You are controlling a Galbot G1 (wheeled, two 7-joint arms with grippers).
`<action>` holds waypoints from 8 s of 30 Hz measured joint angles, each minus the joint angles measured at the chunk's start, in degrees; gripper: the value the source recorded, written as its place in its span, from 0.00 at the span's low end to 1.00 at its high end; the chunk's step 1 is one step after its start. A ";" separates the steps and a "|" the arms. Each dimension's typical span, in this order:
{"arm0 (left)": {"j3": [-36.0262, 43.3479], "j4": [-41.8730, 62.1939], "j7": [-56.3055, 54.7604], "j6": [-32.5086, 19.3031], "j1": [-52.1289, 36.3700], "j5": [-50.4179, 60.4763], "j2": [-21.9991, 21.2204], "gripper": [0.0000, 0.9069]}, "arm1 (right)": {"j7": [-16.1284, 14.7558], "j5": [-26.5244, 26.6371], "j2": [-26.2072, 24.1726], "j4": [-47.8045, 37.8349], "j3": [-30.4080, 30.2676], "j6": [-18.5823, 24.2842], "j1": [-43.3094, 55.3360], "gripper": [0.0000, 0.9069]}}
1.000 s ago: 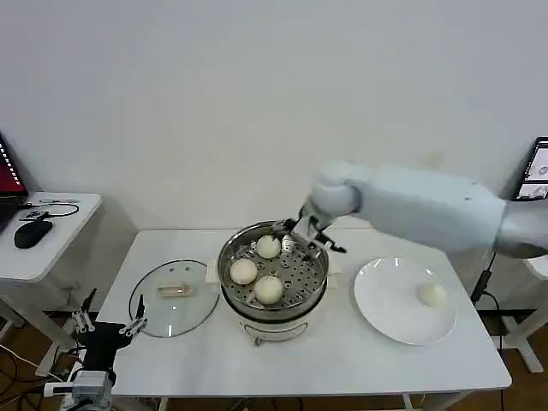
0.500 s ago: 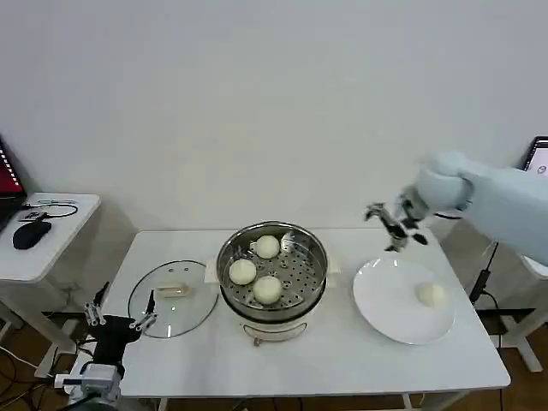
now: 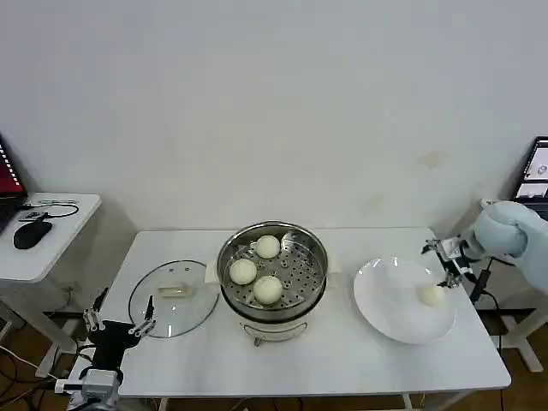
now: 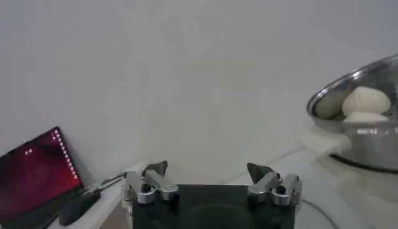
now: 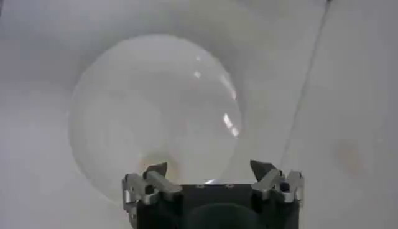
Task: Take steamed baozi put them in steamer then cover it.
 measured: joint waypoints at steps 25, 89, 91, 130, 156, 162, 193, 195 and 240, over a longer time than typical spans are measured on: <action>-0.26 1.18 -0.02 0.00 0.00 0.16 -0.06 1.00 | 1.60 -5.86 8.13 -15.31 11.99 0.94 -13.27 1.00; 0.31 0.51 -0.24 -0.58 -1.00 1.19 -0.99 1.00 | 6.48 27.36 18.08 8.90 -20.96 -17.41 27.35 0.67; 0.15 0.50 -0.23 -0.58 -1.14 1.13 -1.09 1.00 | 7.27 29.16 19.92 8.71 -21.63 -18.52 27.81 0.67; -2.08 2.45 -0.27 -1.59 -1.09 -0.35 -0.47 1.00 | 17.14 44.55 39.49 0.46 -26.96 -35.13 23.65 0.67; -1.44 2.72 -0.33 -1.56 -1.56 -0.27 -0.52 1.00 | 19.04 44.79 35.02 3.64 -23.32 -36.36 25.16 1.00; -1.48 3.57 0.08 -1.58 -2.27 -1.01 -0.08 1.00 | 25.19 45.80 28.93 8.60 -18.91 -34.53 23.94 1.00; 2.57 15.29 -2.82 -8.35 -7.97 20.72 6.94 1.00 | 46.93 30.07 36.24 32.91 84.14 2.50 -75.99 1.00; 3.46 17.46 -3.11 -8.72 -9.19 24.97 8.07 1.00 | 46.50 29.80 38.35 33.41 90.51 4.02 -81.37 1.00; 21.11 49.51 -5.31 -8.91 -34.85 50.78 12.91 0.66 | 44.10 27.75 54.42 40.60 119.42 11.18 -110.62 1.00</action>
